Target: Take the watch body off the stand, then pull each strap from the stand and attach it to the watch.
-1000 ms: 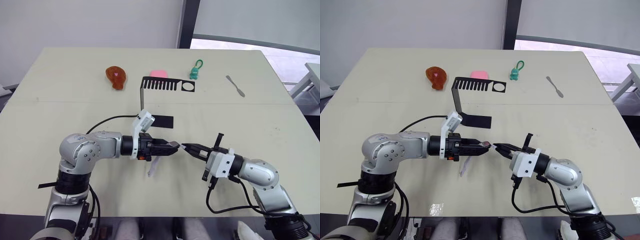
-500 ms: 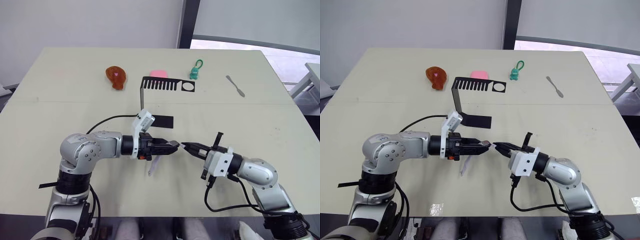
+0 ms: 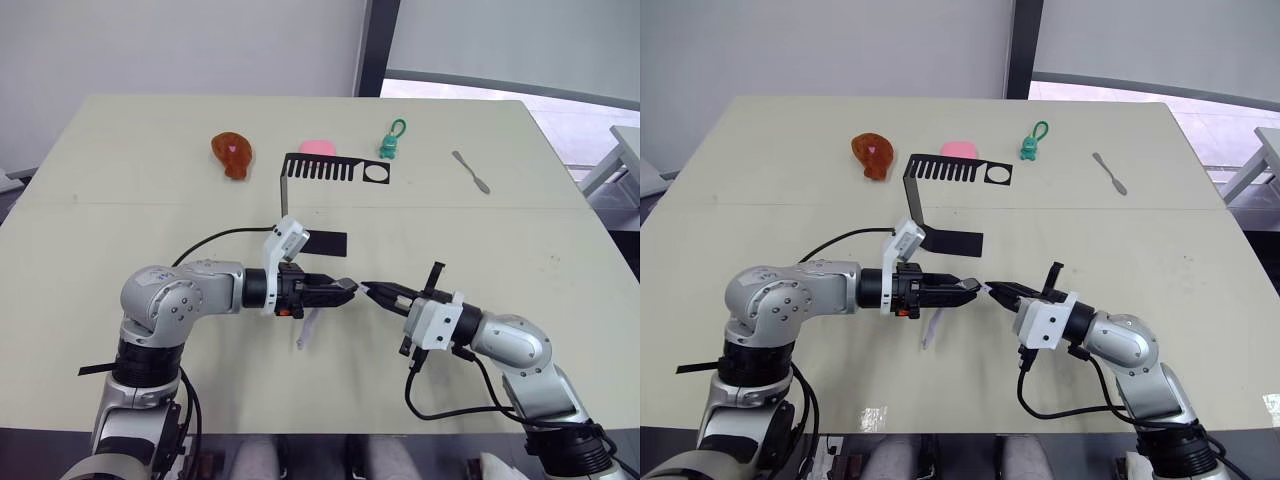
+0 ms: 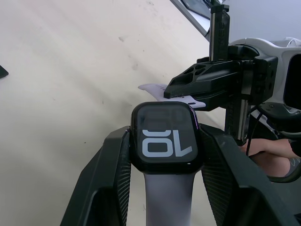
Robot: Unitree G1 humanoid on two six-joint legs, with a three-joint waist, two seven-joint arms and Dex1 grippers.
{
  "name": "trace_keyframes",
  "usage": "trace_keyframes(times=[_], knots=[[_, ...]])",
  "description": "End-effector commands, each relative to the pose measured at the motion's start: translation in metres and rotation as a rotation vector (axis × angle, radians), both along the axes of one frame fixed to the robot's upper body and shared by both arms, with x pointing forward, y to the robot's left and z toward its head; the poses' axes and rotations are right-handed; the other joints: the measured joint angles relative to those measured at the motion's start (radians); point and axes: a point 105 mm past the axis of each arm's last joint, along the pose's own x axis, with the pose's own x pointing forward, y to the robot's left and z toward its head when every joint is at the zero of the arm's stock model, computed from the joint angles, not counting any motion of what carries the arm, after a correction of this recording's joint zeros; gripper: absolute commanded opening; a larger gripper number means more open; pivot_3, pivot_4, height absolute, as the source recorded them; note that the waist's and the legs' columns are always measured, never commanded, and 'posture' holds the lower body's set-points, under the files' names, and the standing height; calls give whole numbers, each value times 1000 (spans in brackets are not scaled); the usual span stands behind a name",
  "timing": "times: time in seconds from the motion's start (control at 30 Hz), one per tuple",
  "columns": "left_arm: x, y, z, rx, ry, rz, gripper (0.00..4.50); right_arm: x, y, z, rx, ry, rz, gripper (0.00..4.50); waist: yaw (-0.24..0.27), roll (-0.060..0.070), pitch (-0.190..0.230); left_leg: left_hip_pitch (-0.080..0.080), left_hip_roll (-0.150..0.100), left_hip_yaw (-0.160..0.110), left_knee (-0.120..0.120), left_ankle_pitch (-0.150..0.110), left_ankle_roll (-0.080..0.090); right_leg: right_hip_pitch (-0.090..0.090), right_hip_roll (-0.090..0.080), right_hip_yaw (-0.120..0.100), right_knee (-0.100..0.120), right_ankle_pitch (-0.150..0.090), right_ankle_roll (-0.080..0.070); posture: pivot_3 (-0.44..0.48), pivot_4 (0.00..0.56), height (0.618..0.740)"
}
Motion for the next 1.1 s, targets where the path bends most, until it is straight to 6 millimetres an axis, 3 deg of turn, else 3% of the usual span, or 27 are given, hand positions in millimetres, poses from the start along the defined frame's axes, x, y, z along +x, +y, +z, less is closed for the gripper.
trace_keyframes(times=[0.03, 1.1], knots=[[-25, -29, 0, -33, 24, -178, 1607, -6, 17, 21, 61, -84, 61, 0, 0, 0, 0, 0, 0, 0, 0, 0, 0, 0, 0, 0, 0, 0, 0, 0, 150, 740], [-27, -31, -1, -33, 32, -184, 1607, -4, 26, 19, 56, -88, 64, 0, -2, 0, 0, 0, 0, 0, 0, 0, 0, 0, 0, 0, 0, 0, 0, 0, 150, 740]])
